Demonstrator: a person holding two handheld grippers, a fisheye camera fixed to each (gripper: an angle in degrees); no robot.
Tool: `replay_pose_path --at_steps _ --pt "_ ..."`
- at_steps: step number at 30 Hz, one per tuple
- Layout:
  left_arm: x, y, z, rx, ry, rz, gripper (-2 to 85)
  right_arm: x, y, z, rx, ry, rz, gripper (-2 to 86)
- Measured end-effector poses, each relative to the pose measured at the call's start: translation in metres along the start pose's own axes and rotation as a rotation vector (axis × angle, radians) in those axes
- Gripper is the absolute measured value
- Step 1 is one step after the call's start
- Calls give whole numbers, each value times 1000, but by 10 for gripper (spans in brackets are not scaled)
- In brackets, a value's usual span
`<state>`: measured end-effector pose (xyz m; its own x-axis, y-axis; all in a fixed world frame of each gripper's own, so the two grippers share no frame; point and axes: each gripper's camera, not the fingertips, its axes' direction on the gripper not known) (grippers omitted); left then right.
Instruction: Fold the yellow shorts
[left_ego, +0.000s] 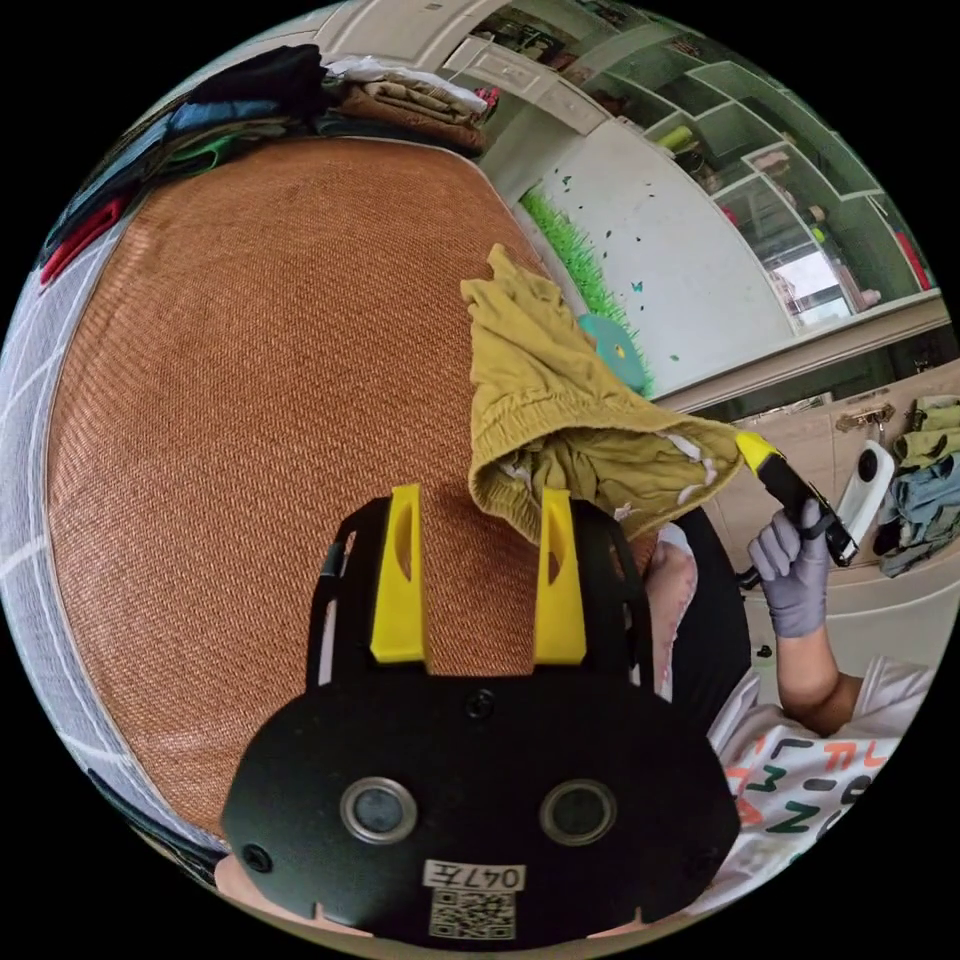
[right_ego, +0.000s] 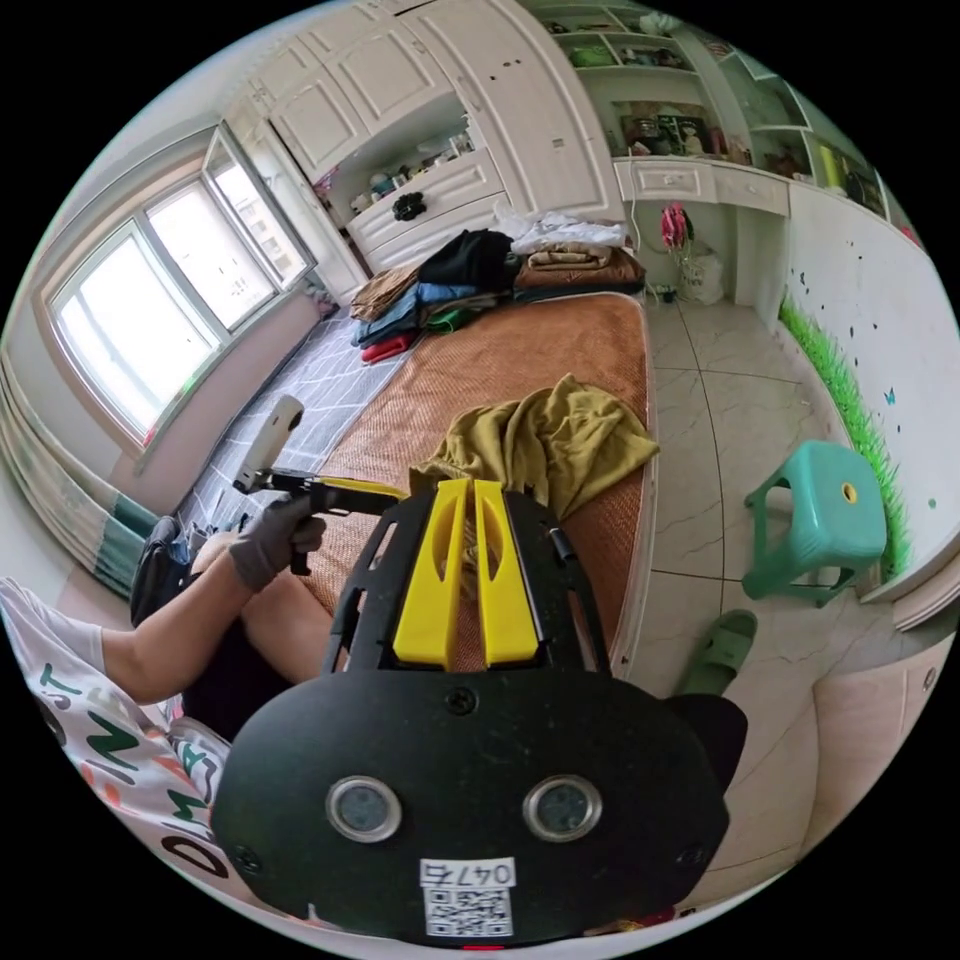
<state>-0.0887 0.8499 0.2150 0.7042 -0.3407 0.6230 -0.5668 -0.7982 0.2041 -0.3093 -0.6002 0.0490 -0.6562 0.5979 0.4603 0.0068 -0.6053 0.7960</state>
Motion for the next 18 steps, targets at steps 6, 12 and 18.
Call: replay_pose_path --at_steps 6,12,18 --pt "41 -23 8 -15 64 73 8 2 14 -37 27 -9 24 -2" --pt "140 -16 -151 160 -90 169 -7 -51 -5 -116 153 113 -172 -7" --pt "342 45 -414 501 -441 435 -5 -132 -10 -248 504 80 -361 -8"
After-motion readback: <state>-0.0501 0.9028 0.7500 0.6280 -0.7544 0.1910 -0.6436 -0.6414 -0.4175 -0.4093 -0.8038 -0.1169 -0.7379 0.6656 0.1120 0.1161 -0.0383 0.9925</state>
